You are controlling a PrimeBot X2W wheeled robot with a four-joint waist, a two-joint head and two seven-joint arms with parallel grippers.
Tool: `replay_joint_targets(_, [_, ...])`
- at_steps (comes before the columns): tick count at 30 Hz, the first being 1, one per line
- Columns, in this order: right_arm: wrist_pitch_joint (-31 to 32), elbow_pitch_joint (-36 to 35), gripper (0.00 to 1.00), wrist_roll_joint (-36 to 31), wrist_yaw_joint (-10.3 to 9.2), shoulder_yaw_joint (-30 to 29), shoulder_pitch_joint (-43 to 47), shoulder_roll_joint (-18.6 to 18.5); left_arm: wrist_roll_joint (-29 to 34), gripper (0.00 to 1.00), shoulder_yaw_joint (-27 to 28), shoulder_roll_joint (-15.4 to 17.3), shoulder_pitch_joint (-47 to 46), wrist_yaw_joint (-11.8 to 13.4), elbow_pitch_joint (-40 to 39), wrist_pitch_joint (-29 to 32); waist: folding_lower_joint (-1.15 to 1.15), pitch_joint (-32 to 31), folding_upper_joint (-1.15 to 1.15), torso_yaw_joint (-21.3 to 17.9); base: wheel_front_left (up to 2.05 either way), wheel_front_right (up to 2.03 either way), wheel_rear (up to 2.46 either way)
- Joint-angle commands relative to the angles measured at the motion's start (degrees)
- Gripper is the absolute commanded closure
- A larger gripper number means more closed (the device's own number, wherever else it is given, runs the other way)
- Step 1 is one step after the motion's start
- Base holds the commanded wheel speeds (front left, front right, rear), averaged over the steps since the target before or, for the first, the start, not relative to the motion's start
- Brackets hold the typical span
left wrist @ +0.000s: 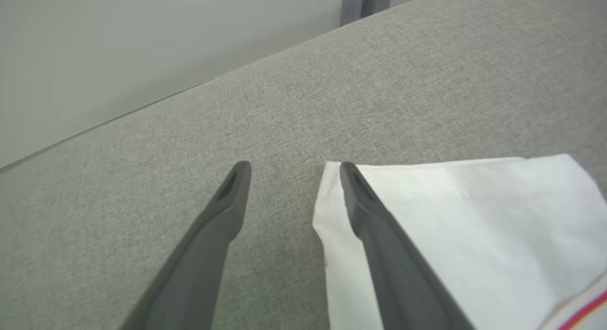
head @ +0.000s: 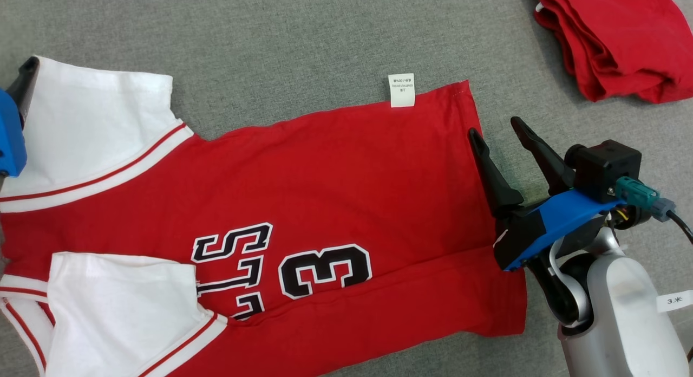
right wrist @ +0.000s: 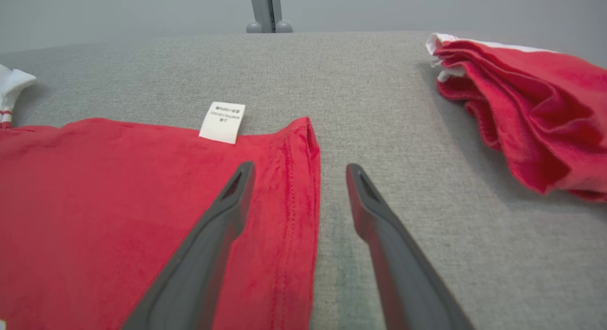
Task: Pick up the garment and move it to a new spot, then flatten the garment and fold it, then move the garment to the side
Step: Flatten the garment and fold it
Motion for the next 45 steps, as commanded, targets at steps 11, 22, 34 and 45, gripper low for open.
replay_joint_targets(11, [-1.52, 1.58, 0.0, 0.57, 0.01, 0.91, -2.97, -0.08, -7.21, 0.0, -3.18, 3.26, 0.94, -0.47, -2.65, 4.22, -0.02, 1.64, 0.0, -0.89, 0.0, 0.0, 0.0])
replay_joint_targets(22, [-1.41, 3.4, 0.0, 0.28, 0.01, 1.72, -5.46, -0.08, -7.88, 1.0, -5.55, 3.5, -0.34, -0.32, -3.03, 3.29, -0.02, 2.3, 0.0, -1.54, 0.0, 0.0, 0.0])
replay_joint_targets(34, [8.34, 12.73, 0.0, -5.54, 0.01, -1.3, -14.59, -2.19, -7.29, 1.0, -6.72, 1.76, 0.35, -0.32, -5.43, -7.06, -0.02, -0.62, 0.0, 3.13, 0.0, 0.0, 0.0])
replay_joint_targets(45, [17.8, 21.37, 0.31, -0.49, 0.01, 2.16, -19.64, -7.01, -7.38, 1.0, -9.84, -0.77, 0.69, -0.33, -7.53, -11.78, -0.02, -1.72, 0.0, 6.72, 0.0, 0.0, 0.0])
